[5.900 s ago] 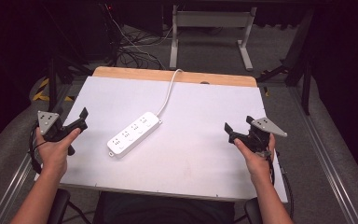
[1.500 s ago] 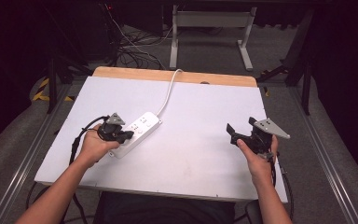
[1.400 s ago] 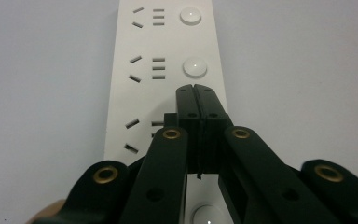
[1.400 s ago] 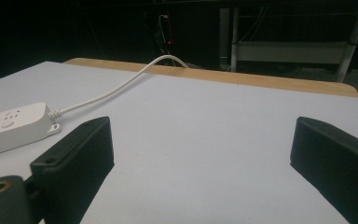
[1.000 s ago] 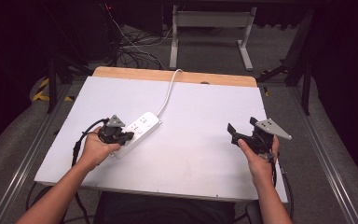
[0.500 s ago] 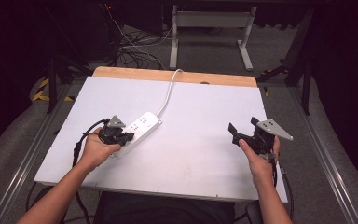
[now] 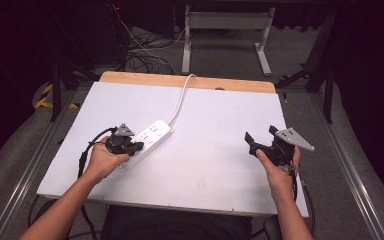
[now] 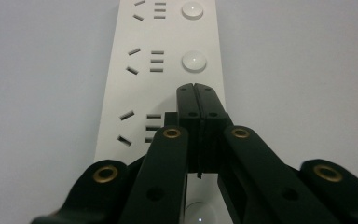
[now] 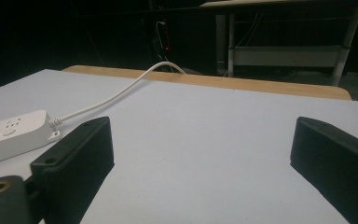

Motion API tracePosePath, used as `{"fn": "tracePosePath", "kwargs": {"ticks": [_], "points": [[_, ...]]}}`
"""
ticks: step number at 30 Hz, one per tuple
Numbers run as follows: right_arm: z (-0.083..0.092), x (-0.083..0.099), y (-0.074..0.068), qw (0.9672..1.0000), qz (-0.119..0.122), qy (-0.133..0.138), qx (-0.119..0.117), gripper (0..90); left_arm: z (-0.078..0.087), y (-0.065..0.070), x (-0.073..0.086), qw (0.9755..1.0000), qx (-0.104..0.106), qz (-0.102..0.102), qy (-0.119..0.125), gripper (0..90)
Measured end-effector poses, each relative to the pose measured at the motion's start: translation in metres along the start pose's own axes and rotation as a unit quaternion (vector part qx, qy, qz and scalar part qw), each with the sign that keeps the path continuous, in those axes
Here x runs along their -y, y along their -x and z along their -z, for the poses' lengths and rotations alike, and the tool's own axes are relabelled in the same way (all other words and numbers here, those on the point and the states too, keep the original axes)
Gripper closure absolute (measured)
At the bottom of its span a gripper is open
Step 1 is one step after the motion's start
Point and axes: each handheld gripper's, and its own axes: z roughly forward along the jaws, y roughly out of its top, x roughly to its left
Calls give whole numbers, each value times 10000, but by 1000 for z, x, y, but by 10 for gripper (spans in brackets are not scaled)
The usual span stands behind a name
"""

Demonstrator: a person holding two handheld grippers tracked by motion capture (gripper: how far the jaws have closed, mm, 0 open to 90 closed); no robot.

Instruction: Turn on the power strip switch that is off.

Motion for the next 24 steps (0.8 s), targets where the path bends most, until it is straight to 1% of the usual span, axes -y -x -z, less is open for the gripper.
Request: {"fn": "tracePosePath", "kwargs": {"ticks": [2, 6, 9, 14, 21, 24], "points": [[0, 0, 0, 10000, 1, 6, 0, 64, 0, 0, -1, 10000, -53, -61, -14, 900], [1, 0, 0, 10000, 11, 14, 11, 64, 0, 0, -1, 10000, -53, -46, -22, 900], [1, 0, 0, 10000, 7, 4, 13, 64, 0, 0, -1, 10000, -1, 3, -17, 900], [0, 0, 0, 10000, 7, -9, 14, 64, 0, 0, -1, 10000, -24, -32, -31, 900], [-1, 0, -1, 10000, 24, -25, 10, 64, 0, 1, -1, 10000, -53, -24, -6, 900], [-1, 0, 0, 10000, 20, -29, 13, 64, 0, 0, -1, 10000, -33, -30, -23, 900]]}}
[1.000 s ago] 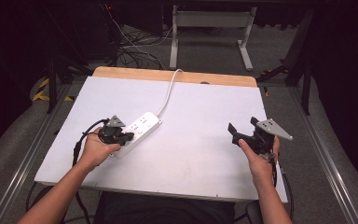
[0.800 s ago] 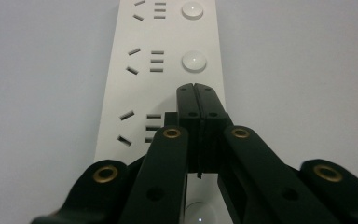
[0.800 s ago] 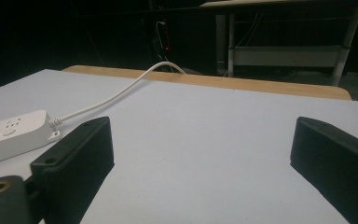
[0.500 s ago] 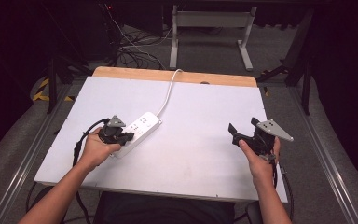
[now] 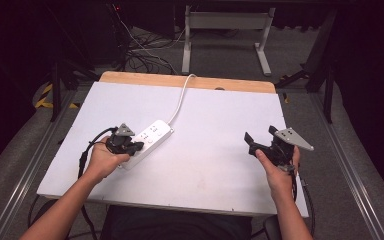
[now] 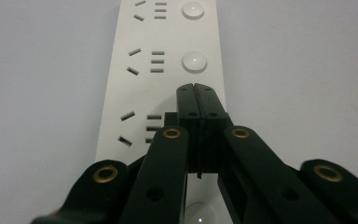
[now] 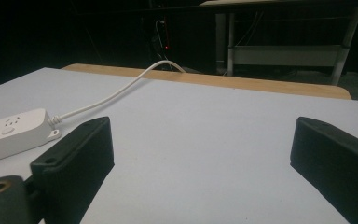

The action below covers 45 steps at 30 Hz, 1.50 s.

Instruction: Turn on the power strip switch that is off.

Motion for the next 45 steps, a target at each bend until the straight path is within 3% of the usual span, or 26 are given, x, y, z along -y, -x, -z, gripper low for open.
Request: {"fn": "tracePosePath", "kwargs": {"ticks": [17, 34, 37, 40, 41, 42, 45], "points": [[-1, 0, 0, 10000, 10, -7, -10, 65, 1, 0, -2, 9999, -109, 21, -7, 900], [-2, 0, 0, 10000, -7, -4, -23, 66, 3, -7, -2, 9999, 8, 85, 95, 900], [-2, 0, 1, 10000, -10, -5, -15, 66, 4, -6, -3, 9996, 62, 96, 243, 900], [-2, 0, 1, 10000, -10, -5, -16, 66, 8, -6, -4, 9983, -54, 39, 581, 900], [-2, 0, 1, 10000, -6, -6, -16, 66, 8, -6, -4, 9983, -54, 39, 581, 900], [-2, 0, 0, 10000, -5, -9, -17, 66, 13, -8, -4, 9962, -166, -3, 852, 900], [-2, 0, 0, 10000, -8, -7, -17, 66, 20, -11, -4, 9909, -354, -25, 1300, 900]]}}
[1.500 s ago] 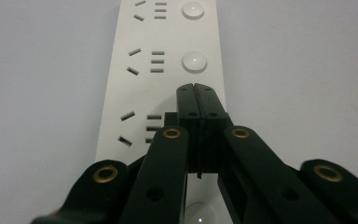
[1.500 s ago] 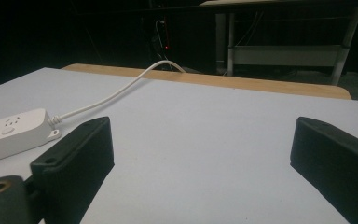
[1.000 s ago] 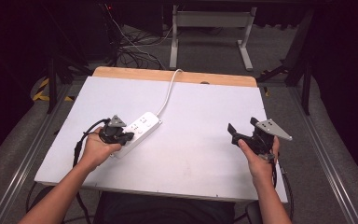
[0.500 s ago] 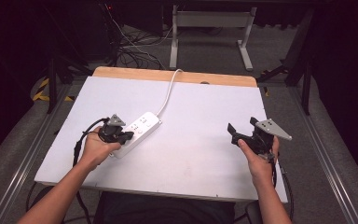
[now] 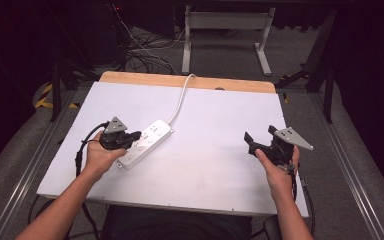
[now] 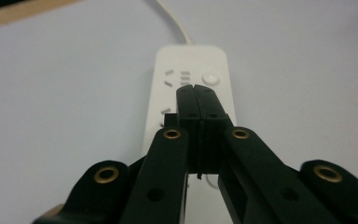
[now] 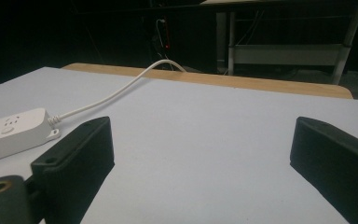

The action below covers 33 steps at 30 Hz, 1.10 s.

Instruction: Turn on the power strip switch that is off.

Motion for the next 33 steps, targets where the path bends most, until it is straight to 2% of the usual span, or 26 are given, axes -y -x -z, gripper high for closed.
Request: {"fn": "tracePosePath", "kwargs": {"ticks": [3, 5, 6, 7, 9, 12, 14, 16, 18, 19, 21, 23, 28, 33], "points": [[0, 0, 0, 10000, -2, -2, 7, 66, 5, -2, -1, 9991, -230, 81, 340, 900], [0, 0, 0, 10000, 2, -5, 4, 66, 10, -2, -2, 9976, -392, 157, 556, 900], [0, 0, 0, 10000, 3, -5, 4, 66, 13, -3, -2, 9959, -532, 170, 705, 900], [0, 0, 0, 10000, 2, -3, 4, 66, 13, -3, -2, 9959, -532, 170, 705, 900], [0, 0, 0, 10000, 0, -2, 6, 66, 18, -1, -3, 9928, -707, 195, 944, 900], [1, 0, 0, 10000, 1, 2, -2, 66, 28, 2, -3, 9868, -981, 244, 1263, 900], [1, 0, 0, 10000, 7, 6, 0, 66, 37, 3, -2, 9817, -1155, 314, 1484, 900], [1, 0, 0, 10000, 7, 11, 0, 66, 49, 4, 0, 9753, -1338, 420, 1708, 900], [1, 0, 0, 10000, 3, 17, 5, 67, 61, 2, 3, 9670, -1572, 529, 1934, 900], [1, 0, 0, 10000, -3, 17, 5, 66, 66, 1, 4, 9620, -1717, 613, 2034, 900], [1, 0, 0, 10000, -1, 19, 6, 67, 75, -3, 9, 9534, -1969, 751, 2160, 900], [1, 0, -1, 10000, -1, 18, -1, 67, 81, -5, 14, 9487, -2152, 830, 2164, 900], [-1, 0, -1, 10000, 4, 9, -29, 67, 89, -11, 20, 9421, -2370, 945, 2176, 900], [-2, 0, -2, 10000, 9, 7, -59, 67, 89, -15, 22, 9408, -2440, 982, 2137, 900]]}}
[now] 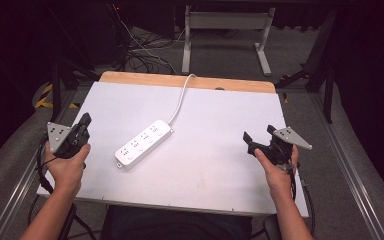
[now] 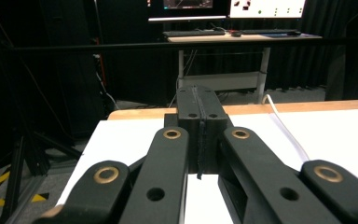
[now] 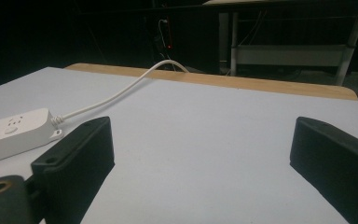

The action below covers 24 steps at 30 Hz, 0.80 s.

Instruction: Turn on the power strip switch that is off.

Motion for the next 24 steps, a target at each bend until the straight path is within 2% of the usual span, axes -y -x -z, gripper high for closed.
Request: {"fn": "tracePosePath", "kwargs": {"ticks": [4, 5, 8, 9, 10, 11, 12, 13, 14, 16, 19, 24], "points": [[0, 0, 0, 10000, 3, -1, 1, 67, -1, -2, 0, 9999, -123, 39, -32, 897], [0, 0, 0, 10000, 2, -2, 2, 67, -1, -2, 0, 9998, -138, 91, -61, 779], [0, 0, 0, 10000, -2, -1, 11, 67, -4, -4, 0, 9996, -210, 147, -137, 615], [1, 0, 0, 10000, 2, -3, 14, 67, -5, -4, 0, 9993, -257, 215, -167, 460], [1, 0, 0, 10000, 2, -3, 14, 67, -6, -4, 0, 9990, -266, 302, -180, 460], [1, 0, 0, 10000, 7, -2, 16, 67, -6, -5, 0, 9991, -253, 277, -194, 357], [1, 0, 0, 10000, 7, -2, 16, 67, -7, -5, 0, 9991, -274, 256, -216, 357], [1, 0, 0, 10000, 4, -3, 17, 67, -7, -4, 0, 9989, -311, 266, -213, 242], [1, 0, 0, 10000, 4, -3, 17, 67, -7, -4, 0, 9988, -342, 277, -224, 242], [1, 0, 0, 10000, 12, -2, 19, 67, -8, -3, 0, 9987, -371, 259, -222, 154], [1, 0, 0, 10000, 22, -8, 25, 65, -8, -3, 0, 9988, -315, 272, -272, 96], [1, 0, 1, 10000, 15, 6, 38, 63, -10, -2, 1, 9988, -272, 279, -313, 64]]}}
